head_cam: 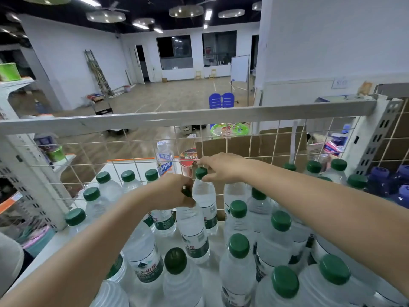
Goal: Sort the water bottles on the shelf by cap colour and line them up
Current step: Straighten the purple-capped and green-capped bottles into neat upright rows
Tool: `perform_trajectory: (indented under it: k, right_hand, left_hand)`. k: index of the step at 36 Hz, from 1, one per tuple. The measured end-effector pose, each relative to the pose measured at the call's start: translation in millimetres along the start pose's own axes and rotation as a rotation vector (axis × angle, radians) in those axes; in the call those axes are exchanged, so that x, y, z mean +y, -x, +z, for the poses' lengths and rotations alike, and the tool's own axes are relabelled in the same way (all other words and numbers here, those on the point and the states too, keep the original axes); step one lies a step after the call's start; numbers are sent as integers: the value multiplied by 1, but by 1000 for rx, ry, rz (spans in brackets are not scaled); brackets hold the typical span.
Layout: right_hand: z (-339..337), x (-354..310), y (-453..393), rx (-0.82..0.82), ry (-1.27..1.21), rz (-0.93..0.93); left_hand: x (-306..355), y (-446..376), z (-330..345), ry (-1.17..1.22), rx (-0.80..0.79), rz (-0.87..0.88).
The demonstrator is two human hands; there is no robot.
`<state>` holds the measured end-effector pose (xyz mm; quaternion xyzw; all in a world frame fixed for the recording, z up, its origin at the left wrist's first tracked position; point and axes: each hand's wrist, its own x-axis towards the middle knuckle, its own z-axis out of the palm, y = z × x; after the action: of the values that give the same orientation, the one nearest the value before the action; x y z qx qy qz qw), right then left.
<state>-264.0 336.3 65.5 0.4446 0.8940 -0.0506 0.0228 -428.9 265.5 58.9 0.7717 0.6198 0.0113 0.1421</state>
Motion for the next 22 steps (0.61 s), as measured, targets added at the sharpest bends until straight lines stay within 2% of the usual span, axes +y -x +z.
perform_trajectory:
  k: [12,17,22]
  right_hand:
    - [7,3,-3,-27,-66,-40]
    - [9,8,3,62,72,-35]
    - [12,10,4,101,49,-8]
  left_hand:
    - [-9,-9,-8,-23,79,-52]
    - [-10,-19,-6,-44,116,-50]
    - [-17,-28,-1,-73,109,-55]
